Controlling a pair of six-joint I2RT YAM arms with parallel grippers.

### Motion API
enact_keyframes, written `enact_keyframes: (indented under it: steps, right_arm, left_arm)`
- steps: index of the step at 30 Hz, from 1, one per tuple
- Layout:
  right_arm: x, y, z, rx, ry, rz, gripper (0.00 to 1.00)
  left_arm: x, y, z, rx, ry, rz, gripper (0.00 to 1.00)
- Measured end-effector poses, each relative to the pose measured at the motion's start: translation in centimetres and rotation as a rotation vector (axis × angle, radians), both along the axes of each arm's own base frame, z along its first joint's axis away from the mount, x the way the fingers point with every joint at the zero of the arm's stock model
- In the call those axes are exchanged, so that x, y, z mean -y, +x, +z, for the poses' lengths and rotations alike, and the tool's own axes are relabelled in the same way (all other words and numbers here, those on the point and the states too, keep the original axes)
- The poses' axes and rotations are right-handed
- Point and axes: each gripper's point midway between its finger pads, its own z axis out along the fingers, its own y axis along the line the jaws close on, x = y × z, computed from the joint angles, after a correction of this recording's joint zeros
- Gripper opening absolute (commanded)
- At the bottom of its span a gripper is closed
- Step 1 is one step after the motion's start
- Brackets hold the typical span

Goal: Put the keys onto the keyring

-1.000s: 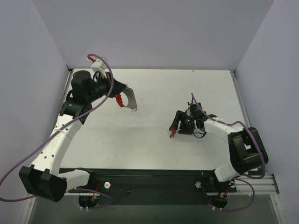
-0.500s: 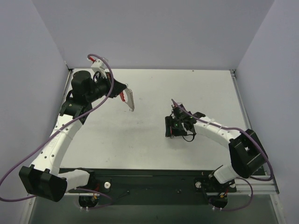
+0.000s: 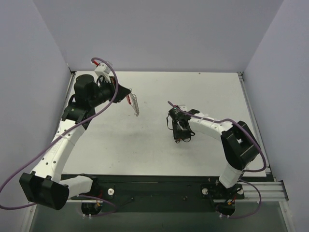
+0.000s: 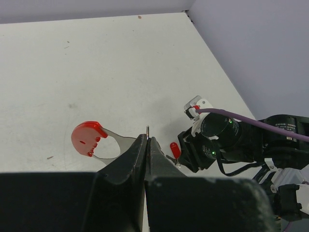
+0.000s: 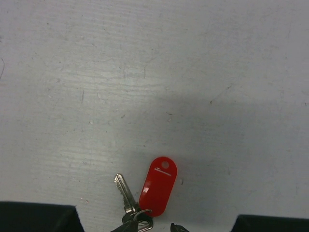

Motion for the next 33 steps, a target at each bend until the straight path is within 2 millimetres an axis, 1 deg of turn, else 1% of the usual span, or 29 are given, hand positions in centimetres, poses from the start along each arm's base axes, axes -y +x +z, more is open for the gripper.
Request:
enact_keyframes:
  steps: [3,10,14,17,18,19,22,24,26,28,29,32,33]
  right_arm:
    - [0.1,-0.1,0.0,-0.006,-0.004,-0.011,0.33]
    - [-0.3,-0.2,0.1,-0.012,0.018,-0.030,0.38]
    - [-0.7,-0.3,-0.5,-0.029,0.031,-0.036,0.37]
    - [-1.0,-0.5,-1.6,-0.053,0.026,-0.039,0.35]
    - [-1.1,-0.4,-1.6,-0.056,0.031,-0.039,0.34]
    - [-1.3,-0.2,-1.5,-0.048,0.039,-0.042,0.28]
    - [-1.6,0.1,-1.6,-0.039,0.047,-0.047,0.16]
    - [-1.6,0.1,-1.6,-0.038,0.050,-0.050,0.15]
    - [-1.7,0.2,-1.5,-0.035,0.055,-0.053,0.08]
    - [-1.8,0.2,-1.5,-0.033,0.058,-0.052,0.04]
    - [-1.8,0.2,-1.5,-0.031,0.061,-0.052,0.04]
    - [-1.9,0.2,-1.3,-0.025,0.072,-0.049,0.09]
    - [-2.0,0.3,-1.3,-0.023,0.078,-0.047,0.13]
  left_arm:
    - [0.0,-0.1,0.2,0.008,0.003,-0.001,0.00]
    - [-0.1,-0.1,0.2,0.009,0.004,-0.001,0.00]
    - [-0.1,-0.1,0.1,0.008,0.004,-0.001,0.00]
    - [-0.1,-0.1,0.0,0.008,0.006,-0.002,0.00]
    - [-0.1,-0.1,0.0,0.008,0.006,-0.002,0.00]
    - [-0.1,-0.1,0.0,0.008,0.006,-0.002,0.00]
    - [-0.1,-0.2,0.1,0.010,0.008,-0.002,0.00]
    - [-0.1,-0.2,0.1,0.014,0.009,-0.003,0.00]
    - [-0.2,-0.3,0.2,0.017,0.010,-0.003,0.00]
    - [-0.2,-0.4,0.2,0.019,0.012,-0.004,0.00]
    - [-0.2,-0.4,0.2,0.020,0.014,-0.004,0.00]
    - [-0.2,-0.4,0.2,0.020,0.016,-0.004,0.00]
    - [-0.2,-0.4,0.2,0.020,0.016,-0.005,0.00]
